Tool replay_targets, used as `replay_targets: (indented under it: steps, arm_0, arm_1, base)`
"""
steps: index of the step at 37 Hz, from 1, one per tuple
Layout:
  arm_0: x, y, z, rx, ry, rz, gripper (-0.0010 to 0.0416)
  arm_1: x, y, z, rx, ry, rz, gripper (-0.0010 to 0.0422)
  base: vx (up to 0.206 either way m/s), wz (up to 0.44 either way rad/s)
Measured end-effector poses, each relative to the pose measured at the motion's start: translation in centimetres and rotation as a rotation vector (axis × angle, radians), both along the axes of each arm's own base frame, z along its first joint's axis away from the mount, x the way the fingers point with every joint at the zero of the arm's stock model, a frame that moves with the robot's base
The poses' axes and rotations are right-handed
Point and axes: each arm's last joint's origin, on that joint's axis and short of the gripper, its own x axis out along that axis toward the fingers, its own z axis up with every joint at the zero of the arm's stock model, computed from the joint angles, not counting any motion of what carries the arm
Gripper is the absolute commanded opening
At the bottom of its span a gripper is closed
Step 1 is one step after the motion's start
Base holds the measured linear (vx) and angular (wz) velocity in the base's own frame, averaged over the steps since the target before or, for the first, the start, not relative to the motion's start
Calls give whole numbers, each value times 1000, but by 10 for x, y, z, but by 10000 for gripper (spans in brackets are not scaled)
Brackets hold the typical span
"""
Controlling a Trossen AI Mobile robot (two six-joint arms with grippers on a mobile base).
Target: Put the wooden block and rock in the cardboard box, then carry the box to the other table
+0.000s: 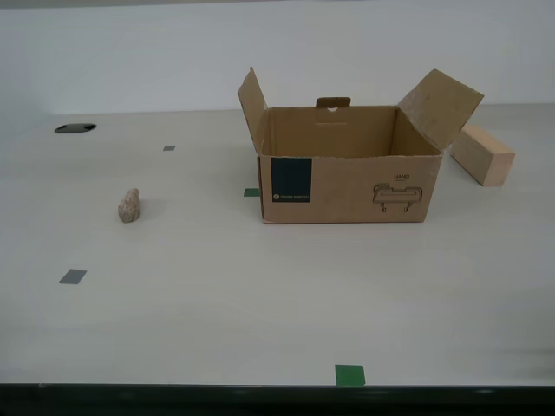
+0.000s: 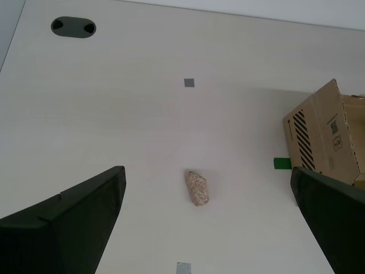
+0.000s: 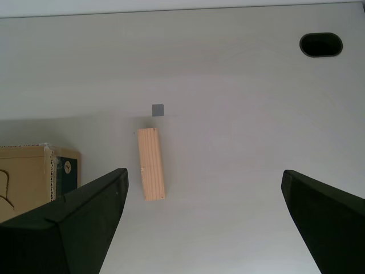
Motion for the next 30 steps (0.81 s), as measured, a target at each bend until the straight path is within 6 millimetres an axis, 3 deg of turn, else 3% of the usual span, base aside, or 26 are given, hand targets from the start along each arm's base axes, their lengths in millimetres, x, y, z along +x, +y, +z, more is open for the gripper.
replay_targets:
  steps: [30]
  arm_0:
    - [2, 0, 1, -4, -25, 0, 387]
  arm_1:
    - [0, 0, 0, 19, -8, -15, 396]
  base:
    - [0, 0]
